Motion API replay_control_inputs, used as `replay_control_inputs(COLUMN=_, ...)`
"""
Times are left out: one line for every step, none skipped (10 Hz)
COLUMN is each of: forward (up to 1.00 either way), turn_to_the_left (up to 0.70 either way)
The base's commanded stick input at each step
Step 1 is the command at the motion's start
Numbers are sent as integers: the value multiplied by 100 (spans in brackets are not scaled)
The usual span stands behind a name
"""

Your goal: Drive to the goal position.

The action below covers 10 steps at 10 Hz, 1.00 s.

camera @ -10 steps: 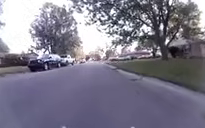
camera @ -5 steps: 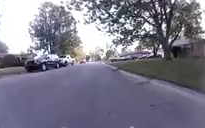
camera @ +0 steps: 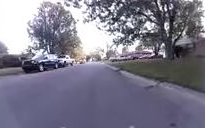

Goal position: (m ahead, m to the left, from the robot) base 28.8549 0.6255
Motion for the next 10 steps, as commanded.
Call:
replay_control_inputs(forward=100, turn_to_the_left=-11)
replay_control_inputs(forward=100, turn_to_the_left=-23)
replay_control_inputs(forward=100, turn_to_the_left=-8)
replay_control_inputs(forward=100, turn_to_the_left=0)
replay_control_inputs(forward=100, turn_to_the_left=0)
replay_control_inputs(forward=100, turn_to_the_left=0)
replay_control_inputs(forward=100, turn_to_the_left=0)
replay_control_inputs(forward=100, turn_to_the_left=0)
replay_control_inputs(forward=100, turn_to_the_left=0)
replay_control_inputs(forward=100, turn_to_the_left=0)
